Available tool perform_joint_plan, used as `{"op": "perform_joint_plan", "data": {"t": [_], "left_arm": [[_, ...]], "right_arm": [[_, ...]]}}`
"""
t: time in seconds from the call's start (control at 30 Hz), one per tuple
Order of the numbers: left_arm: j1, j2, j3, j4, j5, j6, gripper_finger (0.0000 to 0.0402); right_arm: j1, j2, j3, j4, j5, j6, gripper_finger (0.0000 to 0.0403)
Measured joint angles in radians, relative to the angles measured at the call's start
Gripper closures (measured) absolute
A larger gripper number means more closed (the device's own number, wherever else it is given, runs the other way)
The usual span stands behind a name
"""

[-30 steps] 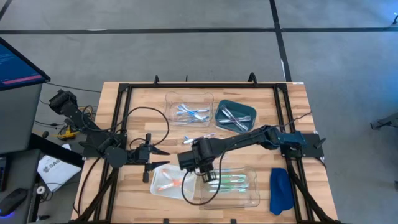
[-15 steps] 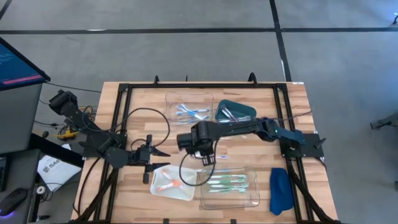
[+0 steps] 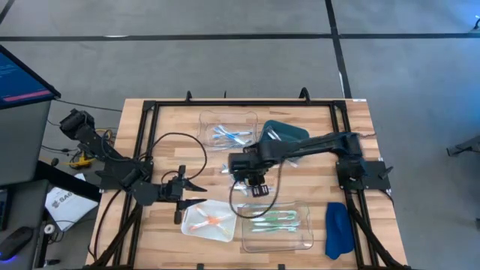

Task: Pick & Place Toothbrushes
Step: Put the orange toothbrush into the white bin

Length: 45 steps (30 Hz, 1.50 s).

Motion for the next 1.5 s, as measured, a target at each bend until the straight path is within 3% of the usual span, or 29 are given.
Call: {"op": "perform_joint_plan", "data": {"t": [0.2, 0.4, 0.83, 1.5], "left_arm": [[0.002, 0.000, 0.000, 0.008, 0.000, -0.002, 0.0271], [0.024, 0.000, 0.000, 0.016, -0.001, 0.029, 0.0271], [0.042, -0.001, 0.000, 0.016, 0.019, 0.033, 0.0271], [0.042, -0.001, 0.000, 0.015, 0.026, 0.033, 0.0271]], "right_arm": [[-0.025, -0.246, -0.418, 0.334, -0.002, 0.030, 0.0295], [-0.077, -0.313, -0.605, 0.458, 0.000, 0.009, 0.0295], [-0.151, -0.155, -0.633, 0.479, -0.001, -0.033, 0.0295], [-0.172, -0.153, -0.631, 0.519, 0.000, -0.046, 0.0295]]}}
